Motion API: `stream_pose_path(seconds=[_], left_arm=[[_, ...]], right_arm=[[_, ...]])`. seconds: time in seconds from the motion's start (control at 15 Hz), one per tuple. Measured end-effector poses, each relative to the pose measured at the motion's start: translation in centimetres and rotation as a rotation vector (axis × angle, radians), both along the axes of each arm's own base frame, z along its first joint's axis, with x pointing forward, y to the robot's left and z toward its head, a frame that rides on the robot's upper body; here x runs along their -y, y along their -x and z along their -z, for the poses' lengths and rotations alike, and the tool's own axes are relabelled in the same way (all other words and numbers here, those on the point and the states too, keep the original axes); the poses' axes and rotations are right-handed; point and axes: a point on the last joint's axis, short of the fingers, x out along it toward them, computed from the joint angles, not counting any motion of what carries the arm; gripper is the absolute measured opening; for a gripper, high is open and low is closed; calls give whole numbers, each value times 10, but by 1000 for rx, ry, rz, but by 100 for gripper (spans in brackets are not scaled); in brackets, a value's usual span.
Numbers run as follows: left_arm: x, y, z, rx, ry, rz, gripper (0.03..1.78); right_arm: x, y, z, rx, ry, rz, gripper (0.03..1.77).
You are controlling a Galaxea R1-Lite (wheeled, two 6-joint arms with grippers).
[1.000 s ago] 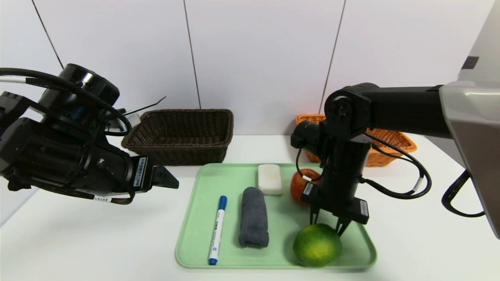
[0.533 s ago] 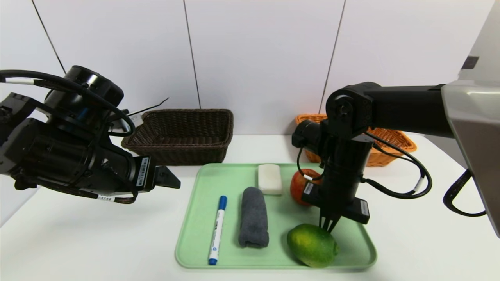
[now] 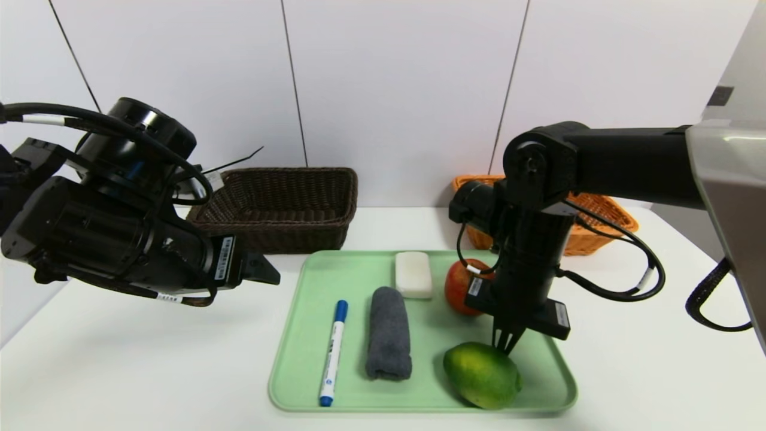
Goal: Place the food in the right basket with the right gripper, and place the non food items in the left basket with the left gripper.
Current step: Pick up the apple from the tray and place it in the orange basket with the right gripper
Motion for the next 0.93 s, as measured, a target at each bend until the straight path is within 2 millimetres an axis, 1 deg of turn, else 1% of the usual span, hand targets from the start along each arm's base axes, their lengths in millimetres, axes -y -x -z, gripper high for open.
stream_pose_path(seconds=[0.07,0.2,0.33,0.4,0.67,0.8,0.93], left_arm=[[0,-1,0,-1,0,0,169],[1,-2,1,-5,-1,1,169],[2,-3,2,-9,-2,1,169],[2,-4,3,-10,-3,1,169],[3,-5,4,-17,-6,4,169],[4,-5,4,-18,-5,8,169],[5,-5,5,-20,-5,10,169]], right_arm=[[1,0,-1,8,12,-4,25],[2,2,-4,26,21,-17,58],[4,2,-7,48,41,-21,84],[5,3,-9,59,51,-26,94],[10,11,-27,146,74,-125,125],[12,14,-39,219,58,-161,136],[11,13,-51,319,7,-158,143]])
